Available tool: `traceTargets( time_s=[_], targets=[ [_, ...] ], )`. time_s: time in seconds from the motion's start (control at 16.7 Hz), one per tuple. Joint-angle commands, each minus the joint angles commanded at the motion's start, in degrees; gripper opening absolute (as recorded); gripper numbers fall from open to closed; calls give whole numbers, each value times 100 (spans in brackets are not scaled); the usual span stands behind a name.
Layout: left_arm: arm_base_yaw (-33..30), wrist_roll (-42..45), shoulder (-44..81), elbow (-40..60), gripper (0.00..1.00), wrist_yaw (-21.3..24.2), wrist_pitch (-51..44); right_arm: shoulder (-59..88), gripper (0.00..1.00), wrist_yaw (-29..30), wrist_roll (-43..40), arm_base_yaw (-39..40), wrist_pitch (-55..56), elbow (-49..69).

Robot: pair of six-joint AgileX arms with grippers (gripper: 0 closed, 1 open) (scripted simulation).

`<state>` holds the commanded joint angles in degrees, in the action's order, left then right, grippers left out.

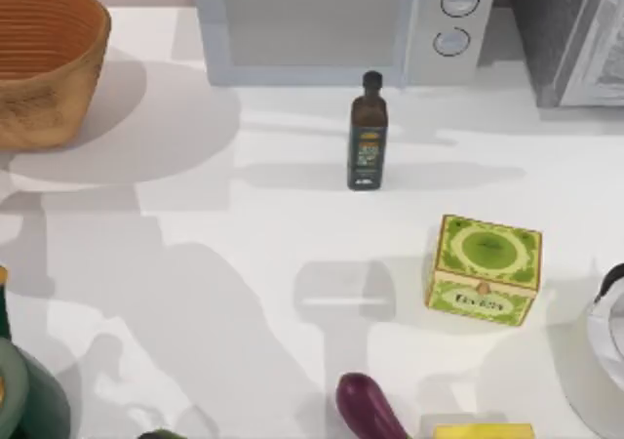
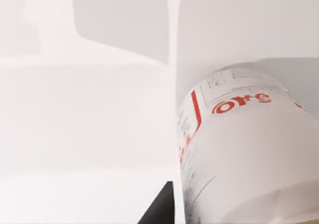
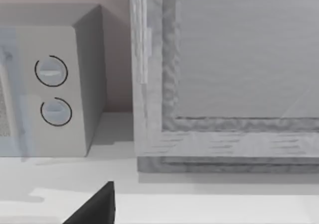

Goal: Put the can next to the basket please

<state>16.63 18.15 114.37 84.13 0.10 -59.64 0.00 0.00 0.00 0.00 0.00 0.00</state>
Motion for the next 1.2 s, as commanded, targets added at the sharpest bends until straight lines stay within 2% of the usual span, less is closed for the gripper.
traceTargets(
  time_s=[0.12,0.18,0.72,1.2],
  targets=[
    [0,0,0,0,98,0,0,0,100,0,0,0,0,0],
    [0,0,0,0,100,0,0,0,100,0,0,0,0,0],
    [16,5,-3,8,100,-4,-11,0,100,0,0,0,0,0],
    [73,57,-193,540,100,21,-755,0,100,0,0,0,0,0]
  ],
)
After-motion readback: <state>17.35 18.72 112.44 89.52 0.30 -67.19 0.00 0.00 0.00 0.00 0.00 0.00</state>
